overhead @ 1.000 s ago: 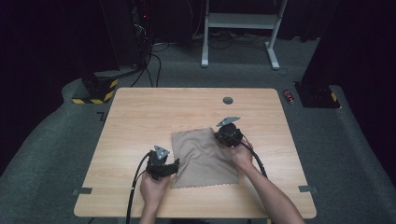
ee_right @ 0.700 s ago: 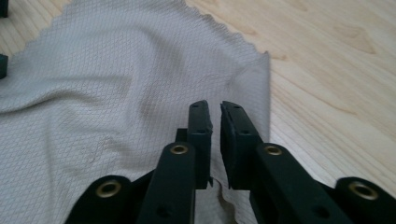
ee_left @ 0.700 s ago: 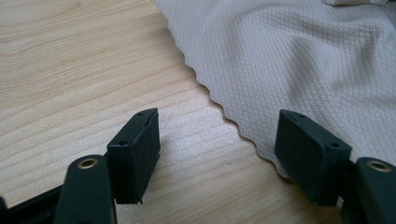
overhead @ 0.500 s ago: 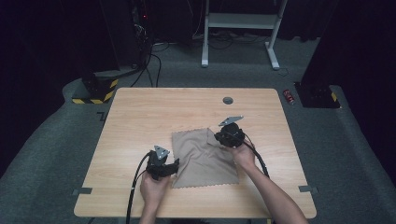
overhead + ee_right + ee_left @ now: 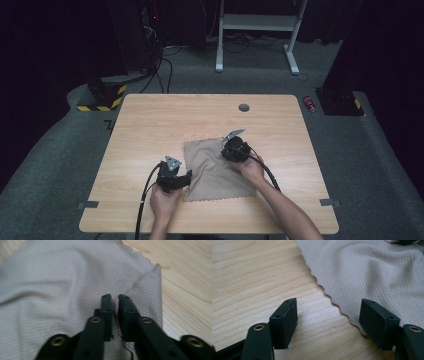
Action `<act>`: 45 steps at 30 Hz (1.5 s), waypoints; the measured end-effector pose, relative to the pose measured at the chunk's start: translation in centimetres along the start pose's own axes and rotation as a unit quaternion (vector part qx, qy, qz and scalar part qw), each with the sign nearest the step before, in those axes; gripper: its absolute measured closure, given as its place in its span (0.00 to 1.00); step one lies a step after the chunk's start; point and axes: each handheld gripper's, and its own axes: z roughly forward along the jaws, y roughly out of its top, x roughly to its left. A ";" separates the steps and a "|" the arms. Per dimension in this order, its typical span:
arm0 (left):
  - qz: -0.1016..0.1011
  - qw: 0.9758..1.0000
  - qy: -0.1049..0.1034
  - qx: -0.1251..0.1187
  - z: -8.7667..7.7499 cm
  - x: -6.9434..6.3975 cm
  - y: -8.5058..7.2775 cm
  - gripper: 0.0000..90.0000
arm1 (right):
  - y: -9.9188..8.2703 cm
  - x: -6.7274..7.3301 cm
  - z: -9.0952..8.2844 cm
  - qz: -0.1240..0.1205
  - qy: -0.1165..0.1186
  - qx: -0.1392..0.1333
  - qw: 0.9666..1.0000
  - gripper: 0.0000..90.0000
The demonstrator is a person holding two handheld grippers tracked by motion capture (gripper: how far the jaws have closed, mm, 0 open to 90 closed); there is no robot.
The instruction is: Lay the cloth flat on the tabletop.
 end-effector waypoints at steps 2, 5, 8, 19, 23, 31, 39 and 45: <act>0.000 1.000 0.000 0.000 0.0 0.0 0.0 0.35 | 0.0 -0.2 -0.2 -0.001 -0.007 -0.004 1.000 0.99; 0.000 1.000 0.000 0.000 0.0 0.0 0.0 0.35 | 0.0 -1.0 -0.9 0.016 -0.020 -0.020 0.999 1.00; 0.000 1.000 0.000 0.000 0.0 0.0 0.0 0.35 | -0.2 -2.5 -1.6 0.040 -0.036 -0.034 0.998 1.00; 0.002 1.000 0.001 0.001 0.0 0.0 0.0 0.35 | -3.2 -8.8 -0.6 0.190 -0.093 -0.035 0.977 0.90; 0.001 1.000 -0.008 -0.001 0.1 0.2 0.1 0.35 | -3.3 -8.8 -1.2 0.191 -0.089 -0.040 0.977 0.85; -0.026 0.998 -0.052 -0.015 -1.2 0.7 -0.8 0.47 | -4.7 -4.8 -4.5 0.097 -0.062 -0.057 0.992 0.81; 0.032 0.996 -0.074 -0.036 -4.0 -1.9 0.5 0.47 | -8.0 -3.6 -5.5 0.099 -0.024 -0.058 0.993 0.74; 0.090 0.990 -0.104 -0.036 -4.7 -4.6 0.7 0.55 | -9.1 -0.9 -7.4 0.061 0.003 -0.065 0.996 0.81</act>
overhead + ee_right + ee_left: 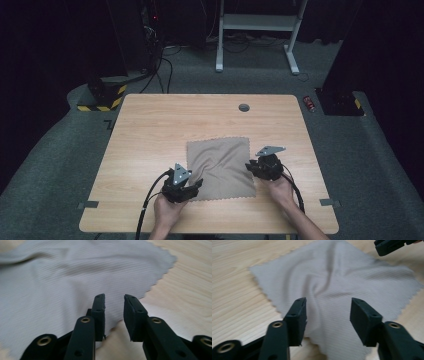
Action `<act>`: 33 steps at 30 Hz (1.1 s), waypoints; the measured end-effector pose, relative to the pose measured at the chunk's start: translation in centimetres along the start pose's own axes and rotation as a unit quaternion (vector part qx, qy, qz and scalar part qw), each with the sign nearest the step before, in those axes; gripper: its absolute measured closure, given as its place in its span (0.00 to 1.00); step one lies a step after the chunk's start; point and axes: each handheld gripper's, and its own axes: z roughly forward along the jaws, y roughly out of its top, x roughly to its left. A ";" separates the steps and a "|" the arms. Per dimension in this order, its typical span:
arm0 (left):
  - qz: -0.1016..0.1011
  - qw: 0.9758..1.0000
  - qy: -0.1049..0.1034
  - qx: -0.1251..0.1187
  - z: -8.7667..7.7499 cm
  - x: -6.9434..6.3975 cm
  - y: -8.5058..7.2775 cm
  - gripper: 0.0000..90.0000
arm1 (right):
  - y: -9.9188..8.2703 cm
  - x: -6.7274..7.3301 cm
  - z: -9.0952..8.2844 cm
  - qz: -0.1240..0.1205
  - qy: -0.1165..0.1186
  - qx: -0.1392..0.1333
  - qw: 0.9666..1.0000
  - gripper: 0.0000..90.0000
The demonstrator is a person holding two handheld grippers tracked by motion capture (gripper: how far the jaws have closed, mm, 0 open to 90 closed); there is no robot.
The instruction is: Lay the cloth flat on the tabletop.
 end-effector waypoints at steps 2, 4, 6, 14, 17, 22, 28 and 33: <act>0.011 1.000 -0.001 0.017 0.6 0.0 0.0 0.57 | -0.7 1.4 -0.7 -0.012 0.010 -0.006 1.000 0.83; 0.009 1.000 0.001 0.026 1.0 0.3 -0.1 0.57 | -1.7 2.9 -1.1 -0.038 0.018 -0.012 0.999 0.85; 0.004 0.999 0.011 0.032 1.3 1.0 -0.1 0.57 | -2.4 4.0 -1.3 -0.052 0.024 -0.014 0.998 0.86; -0.040 0.998 0.029 0.045 2.0 3.2 -0.3 0.55 | -4.1 7.3 -0.8 -0.098 0.040 0.001 0.994 0.85; -0.040 0.997 0.034 0.055 2.5 3.4 -0.4 0.54 | -4.3 7.4 -0.6 -0.090 0.041 -0.005 0.995 0.86; -0.036 0.996 0.057 0.064 3.0 4.1 -0.6 0.54 | -4.6 7.9 -1.1 -0.117 0.035 0.003 0.992 0.98; -0.027 0.994 0.077 0.067 3.3 5.3 -1.0 0.54 | -5.5 8.2 -2.1 -0.122 0.047 0.008 0.991 0.99; -0.049 0.992 0.097 0.066 3.0 6.4 -1.1 0.53 | -5.5 8.3 -2.3 -0.119 0.058 0.012 0.991 0.91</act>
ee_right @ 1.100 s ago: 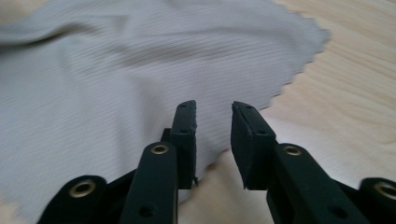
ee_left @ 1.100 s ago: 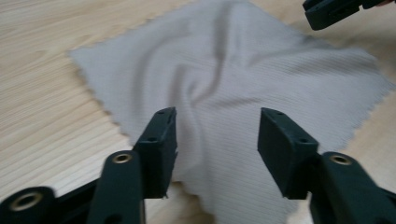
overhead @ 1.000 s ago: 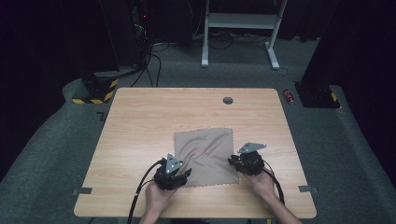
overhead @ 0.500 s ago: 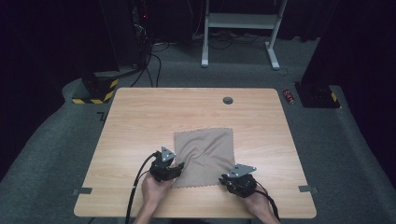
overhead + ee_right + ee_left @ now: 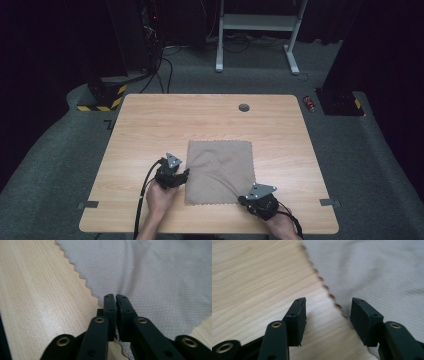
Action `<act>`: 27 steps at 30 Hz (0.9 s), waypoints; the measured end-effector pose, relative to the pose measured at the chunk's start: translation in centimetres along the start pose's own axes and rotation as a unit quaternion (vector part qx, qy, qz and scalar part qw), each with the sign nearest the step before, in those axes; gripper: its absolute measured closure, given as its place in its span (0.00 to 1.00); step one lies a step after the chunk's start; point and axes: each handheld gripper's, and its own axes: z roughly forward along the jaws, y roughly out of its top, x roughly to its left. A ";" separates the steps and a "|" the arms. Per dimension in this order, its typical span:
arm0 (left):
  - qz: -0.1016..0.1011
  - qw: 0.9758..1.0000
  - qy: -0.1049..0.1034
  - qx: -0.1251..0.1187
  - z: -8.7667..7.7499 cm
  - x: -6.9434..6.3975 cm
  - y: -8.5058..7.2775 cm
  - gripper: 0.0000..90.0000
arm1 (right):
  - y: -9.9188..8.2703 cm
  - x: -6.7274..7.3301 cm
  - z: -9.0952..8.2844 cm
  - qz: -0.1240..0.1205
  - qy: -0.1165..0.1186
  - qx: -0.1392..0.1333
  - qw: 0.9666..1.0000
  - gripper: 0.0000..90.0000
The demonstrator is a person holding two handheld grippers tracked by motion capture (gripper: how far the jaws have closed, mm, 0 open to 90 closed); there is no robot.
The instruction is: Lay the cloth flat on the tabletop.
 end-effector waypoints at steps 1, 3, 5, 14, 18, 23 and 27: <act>-0.007 1.000 -0.005 -0.010 -0.4 0.1 0.0 0.54 | 0.0 0.0 -0.2 0.002 -0.007 -0.011 1.000 0.86; -0.037 0.997 -0.049 -0.053 -1.8 -0.1 -0.3 0.54 | 0.2 -0.1 -0.4 0.007 -0.027 -0.020 0.999 0.82; -0.035 0.995 -0.077 -0.057 -2.7 -0.9 -0.6 0.53 | 0.4 -1.0 -0.5 0.025 -0.043 -0.023 0.999 0.80; 0.042 0.997 -0.063 -0.010 -2.8 -4.1 -3.0 0.48 | 0.6 -3.4 0.4 0.067 -0.057 -0.007 0.996 0.73; 0.075 0.996 -0.042 -0.016 -3.5 -4.3 -3.6 0.47 | 0.3 -3.8 0.6 0.070 -0.056 0.002 0.996 0.70; 0.060 0.996 -0.063 -0.012 -4.0 -3.2 -4.2 0.46 | 0.1 -4.1 0.5 0.067 -0.046 0.001 0.997 0.70; 0.040 0.997 -0.069 0.002 -4.3 -2.5 -4.4 0.43 | 0.0 -4.2 0.5 0.066 -0.042 -0.002 0.997 0.67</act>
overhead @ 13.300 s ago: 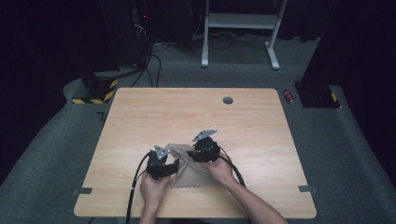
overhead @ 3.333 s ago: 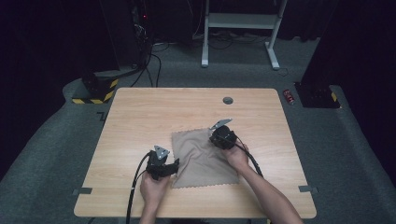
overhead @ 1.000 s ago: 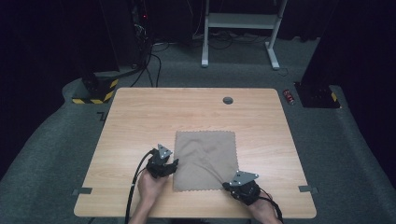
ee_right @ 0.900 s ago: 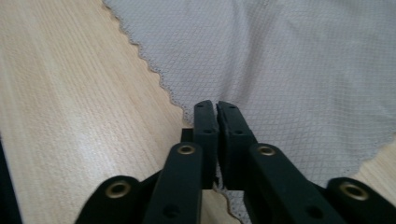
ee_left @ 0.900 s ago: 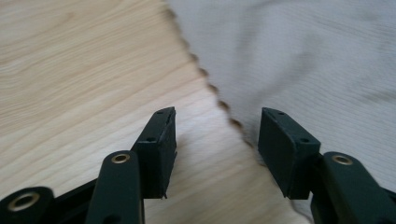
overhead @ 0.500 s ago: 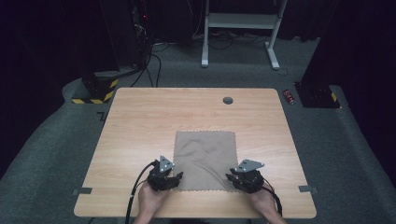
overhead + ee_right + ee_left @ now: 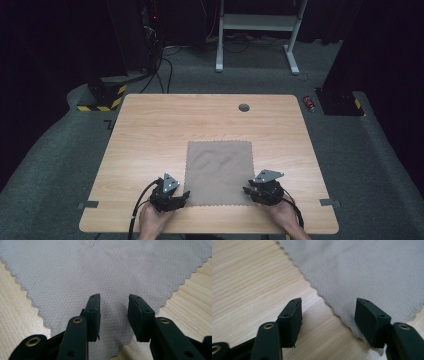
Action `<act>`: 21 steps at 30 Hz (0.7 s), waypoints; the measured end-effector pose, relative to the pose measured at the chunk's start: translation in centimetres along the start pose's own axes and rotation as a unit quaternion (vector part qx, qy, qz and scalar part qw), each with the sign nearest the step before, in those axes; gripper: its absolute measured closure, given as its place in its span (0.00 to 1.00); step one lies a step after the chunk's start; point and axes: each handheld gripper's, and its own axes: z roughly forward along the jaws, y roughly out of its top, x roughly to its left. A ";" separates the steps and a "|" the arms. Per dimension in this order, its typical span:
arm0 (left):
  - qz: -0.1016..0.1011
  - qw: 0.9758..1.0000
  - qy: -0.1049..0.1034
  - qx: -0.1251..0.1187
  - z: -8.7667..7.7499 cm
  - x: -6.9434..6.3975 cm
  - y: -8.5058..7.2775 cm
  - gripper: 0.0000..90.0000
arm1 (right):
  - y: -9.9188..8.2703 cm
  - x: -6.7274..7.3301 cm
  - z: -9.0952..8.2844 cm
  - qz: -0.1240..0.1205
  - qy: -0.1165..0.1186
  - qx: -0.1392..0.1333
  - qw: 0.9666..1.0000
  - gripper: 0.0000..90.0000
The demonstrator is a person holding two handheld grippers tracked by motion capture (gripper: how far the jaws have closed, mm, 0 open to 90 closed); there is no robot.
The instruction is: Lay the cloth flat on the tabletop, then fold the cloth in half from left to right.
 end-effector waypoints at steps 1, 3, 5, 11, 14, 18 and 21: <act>0.006 1.000 0.006 0.000 -0.1 0.0 0.0 0.44 | 0.0 0.0 0.0 -0.002 0.002 0.000 1.000 0.66; 0.003 1.000 -0.001 -0.012 0.0 -0.1 0.1 0.44 | 0.0 0.1 0.0 0.002 -0.002 0.000 1.000 0.66; 0.003 1.000 -0.008 -0.015 0.5 0.2 0.6 0.44 | -0.1 0.4 0.0 0.005 -0.009 -0.006 1.000 0.66; -0.020 0.999 -0.019 -0.024 2.5 1.2 2.3 0.44 | 0.1 0.5 0.0 0.008 -0.018 0.002 1.000 0.63; -0.026 0.999 -0.015 -0.031 3.0 1.5 2.8 0.44 | 0.4 0.7 -0.1 -0.003 -0.019 0.013 1.000 0.64; -0.044 0.998 -0.015 -0.035 3.1 2.0 3.0 0.45 | 0.9 1.8 -0.6 -0.024 -0.013 0.001 1.000 0.66; -0.064 0.997 -0.017 -0.041 2.9 2.6 3.3 0.45 | 1.3 2.3 -0.6 -0.019 0.009 -0.013 1.000 0.64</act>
